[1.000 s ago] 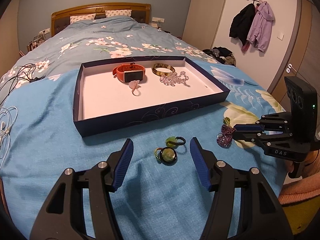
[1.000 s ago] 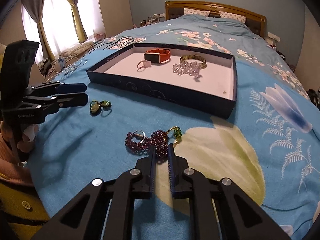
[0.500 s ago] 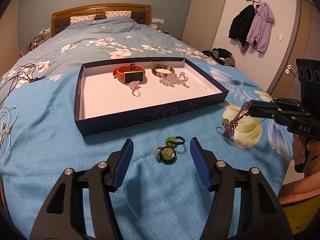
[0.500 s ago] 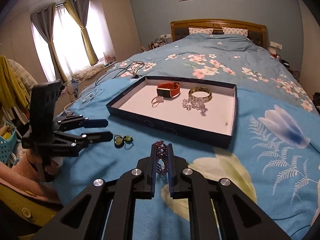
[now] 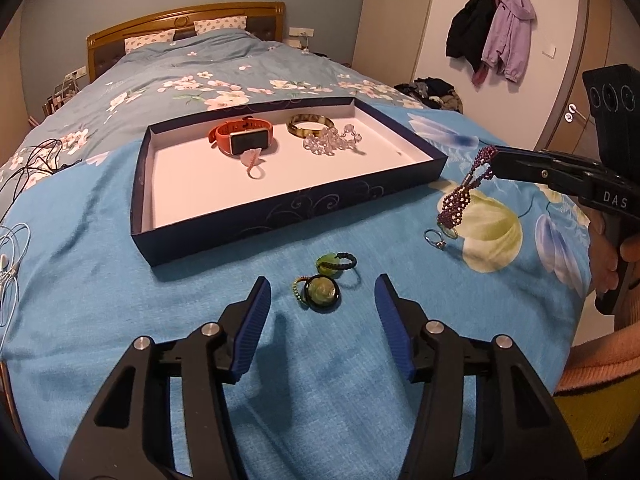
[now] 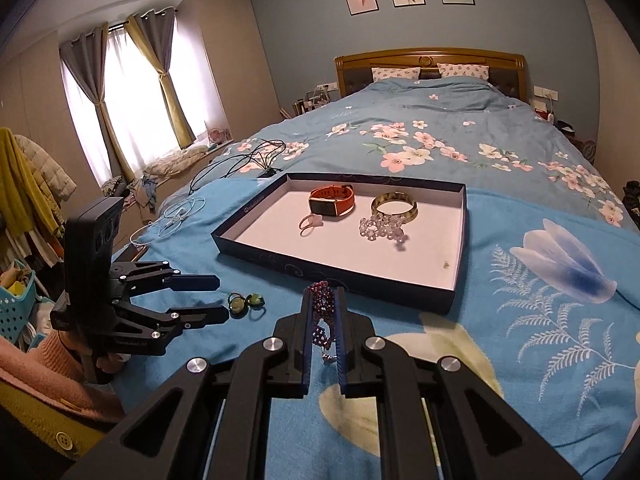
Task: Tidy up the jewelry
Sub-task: 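Grasp the purple beaded bracelet with the right tool and lift it, then reach the left tool to the green ring while the right tool holds the purple bracelet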
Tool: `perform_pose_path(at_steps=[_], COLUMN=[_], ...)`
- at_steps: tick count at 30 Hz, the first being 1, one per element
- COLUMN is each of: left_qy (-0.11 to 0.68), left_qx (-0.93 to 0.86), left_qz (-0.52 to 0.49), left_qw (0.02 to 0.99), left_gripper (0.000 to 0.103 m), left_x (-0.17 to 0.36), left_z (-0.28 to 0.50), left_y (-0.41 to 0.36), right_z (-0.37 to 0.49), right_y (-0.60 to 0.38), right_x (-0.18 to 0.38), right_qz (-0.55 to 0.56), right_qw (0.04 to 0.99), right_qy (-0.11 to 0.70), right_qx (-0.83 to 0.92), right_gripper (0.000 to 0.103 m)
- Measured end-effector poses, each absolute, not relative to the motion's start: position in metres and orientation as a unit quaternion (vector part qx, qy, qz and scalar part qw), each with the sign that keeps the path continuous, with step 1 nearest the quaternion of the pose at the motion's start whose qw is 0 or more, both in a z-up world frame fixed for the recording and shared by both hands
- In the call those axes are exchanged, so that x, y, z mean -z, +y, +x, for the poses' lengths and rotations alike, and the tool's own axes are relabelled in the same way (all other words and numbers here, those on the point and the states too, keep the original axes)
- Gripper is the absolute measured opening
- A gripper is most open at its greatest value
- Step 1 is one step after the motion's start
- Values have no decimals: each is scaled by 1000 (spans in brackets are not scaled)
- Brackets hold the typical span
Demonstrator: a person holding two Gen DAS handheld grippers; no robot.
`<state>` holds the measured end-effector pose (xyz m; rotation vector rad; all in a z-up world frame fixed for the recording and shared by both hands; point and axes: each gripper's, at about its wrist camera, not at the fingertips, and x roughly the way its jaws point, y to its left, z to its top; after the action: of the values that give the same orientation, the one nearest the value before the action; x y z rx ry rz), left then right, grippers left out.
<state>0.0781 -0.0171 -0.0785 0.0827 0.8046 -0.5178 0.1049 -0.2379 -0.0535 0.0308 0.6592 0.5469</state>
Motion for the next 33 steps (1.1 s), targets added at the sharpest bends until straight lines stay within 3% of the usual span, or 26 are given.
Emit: perform_pose_path(at_steps=[19,26,29,33], left_qy=[399,409,392,359], left_qx=[255,242,230,263], left_qz=[67,71,81,81], left_qw=[878,877,887,892], left_gripper=[49,42,42,34], left_x=[80,84,80,70], left_z=[93,96,89,75], left_y=[-29,-28,-28,-28], right_z=[108,108,109,109], right_y=[-234,-231,-231,-233], right_x=[60,62,63,64], right_qz=[24,25,27,29], right_qw=[906,904,903,902], right_qy=[323,327,328,329], right_qx=[-271,-275,-276,-278], right_gripper=[8,8,8,8])
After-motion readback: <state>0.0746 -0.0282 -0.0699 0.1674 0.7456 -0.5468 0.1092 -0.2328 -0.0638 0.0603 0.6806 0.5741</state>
